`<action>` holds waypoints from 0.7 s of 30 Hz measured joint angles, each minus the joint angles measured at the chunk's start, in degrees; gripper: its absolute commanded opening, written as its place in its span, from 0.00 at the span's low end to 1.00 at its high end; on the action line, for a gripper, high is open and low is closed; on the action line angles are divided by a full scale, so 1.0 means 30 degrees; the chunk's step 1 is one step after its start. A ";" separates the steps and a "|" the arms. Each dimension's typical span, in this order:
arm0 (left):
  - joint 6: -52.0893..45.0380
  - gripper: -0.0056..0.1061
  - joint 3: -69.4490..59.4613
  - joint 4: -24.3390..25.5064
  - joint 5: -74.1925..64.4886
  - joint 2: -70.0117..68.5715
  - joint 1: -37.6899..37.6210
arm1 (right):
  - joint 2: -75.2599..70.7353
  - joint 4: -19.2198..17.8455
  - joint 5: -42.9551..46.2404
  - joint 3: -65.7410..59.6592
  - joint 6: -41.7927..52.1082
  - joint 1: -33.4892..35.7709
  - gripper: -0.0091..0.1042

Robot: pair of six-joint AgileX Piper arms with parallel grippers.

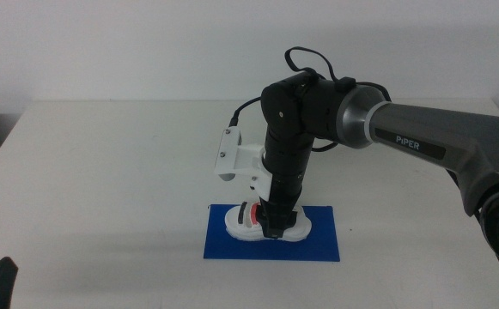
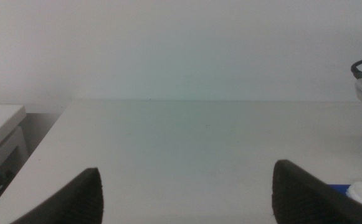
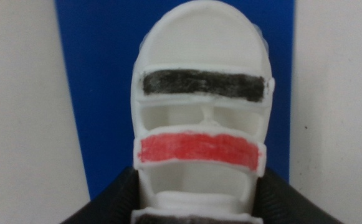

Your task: Use one arm to grab the shoe from the table and place it on the mat.

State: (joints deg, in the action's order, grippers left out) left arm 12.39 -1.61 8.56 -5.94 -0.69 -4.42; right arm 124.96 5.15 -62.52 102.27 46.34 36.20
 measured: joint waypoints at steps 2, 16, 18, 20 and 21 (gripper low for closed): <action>0.0000 0.88 0.0000 0.0000 0.0000 0.0000 0.0000 | 0.0023 -0.0045 0.0060 0.0000 -0.0457 0.0000 0.12; 0.0000 0.88 0.0000 0.0000 0.0000 0.0000 0.0000 | 0.0104 -0.0093 -0.0167 0.0000 -0.0850 0.0000 0.84; 0.0000 0.88 0.0000 0.0000 0.0000 0.0000 0.0000 | -0.0164 -0.0093 -0.0254 0.0000 -0.0949 0.0000 0.84; 0.0000 0.88 0.0000 0.0000 0.0000 0.0000 0.0000 | -0.0985 -0.0023 -0.0254 -0.0075 -0.1332 0.0000 0.84; 0.0000 0.88 0.0000 0.0000 0.0000 0.0000 0.0000 | -0.1518 -0.0016 -0.0215 -0.0202 -0.1667 -0.0027 0.84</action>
State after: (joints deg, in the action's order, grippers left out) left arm 12.39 -1.61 8.56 -5.94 -0.69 -4.42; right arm 120.41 5.10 -63.16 101.67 41.34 36.12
